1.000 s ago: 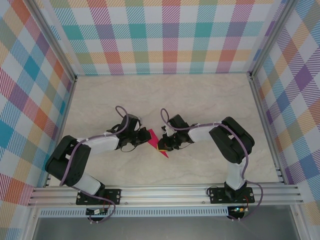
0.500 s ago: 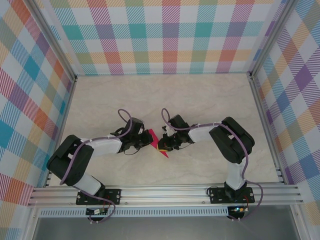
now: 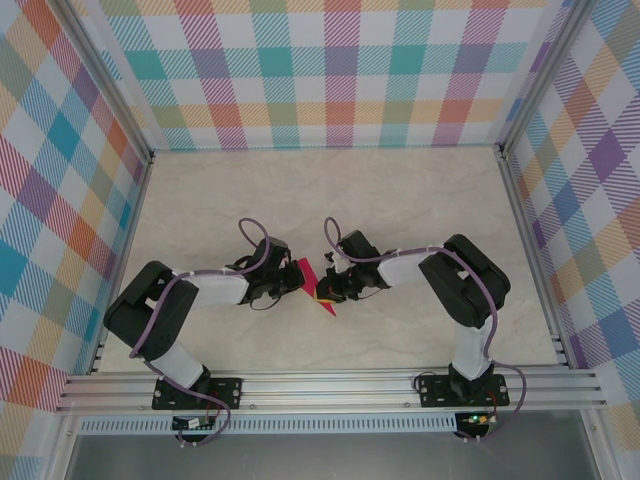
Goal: Fold a paper plane with a square sheet of paper (pick it up from the middle)
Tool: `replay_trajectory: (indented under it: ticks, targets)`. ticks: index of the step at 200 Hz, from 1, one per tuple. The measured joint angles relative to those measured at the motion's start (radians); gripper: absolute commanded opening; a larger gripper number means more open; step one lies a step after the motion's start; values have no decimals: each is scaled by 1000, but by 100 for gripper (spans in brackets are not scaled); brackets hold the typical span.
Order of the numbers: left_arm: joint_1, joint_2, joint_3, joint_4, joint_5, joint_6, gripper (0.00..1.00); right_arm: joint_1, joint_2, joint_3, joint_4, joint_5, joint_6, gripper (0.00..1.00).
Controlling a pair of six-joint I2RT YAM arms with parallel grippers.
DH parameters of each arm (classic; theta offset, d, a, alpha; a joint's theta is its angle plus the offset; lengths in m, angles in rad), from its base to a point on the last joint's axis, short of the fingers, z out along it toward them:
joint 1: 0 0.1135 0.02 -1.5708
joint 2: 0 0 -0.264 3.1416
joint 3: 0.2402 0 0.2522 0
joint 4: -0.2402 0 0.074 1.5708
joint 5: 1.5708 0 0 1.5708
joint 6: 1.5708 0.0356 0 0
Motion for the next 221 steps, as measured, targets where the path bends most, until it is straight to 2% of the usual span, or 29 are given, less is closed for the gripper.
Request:
replay_trajectory:
  ticks: [71,221]
  targets:
    - [86,10,32,-47,14,61,0,0,-4,-7,7,5,0,5]
    - [115,40,88,-113,53,95,0,0,-8,-13,15,11,0,5]
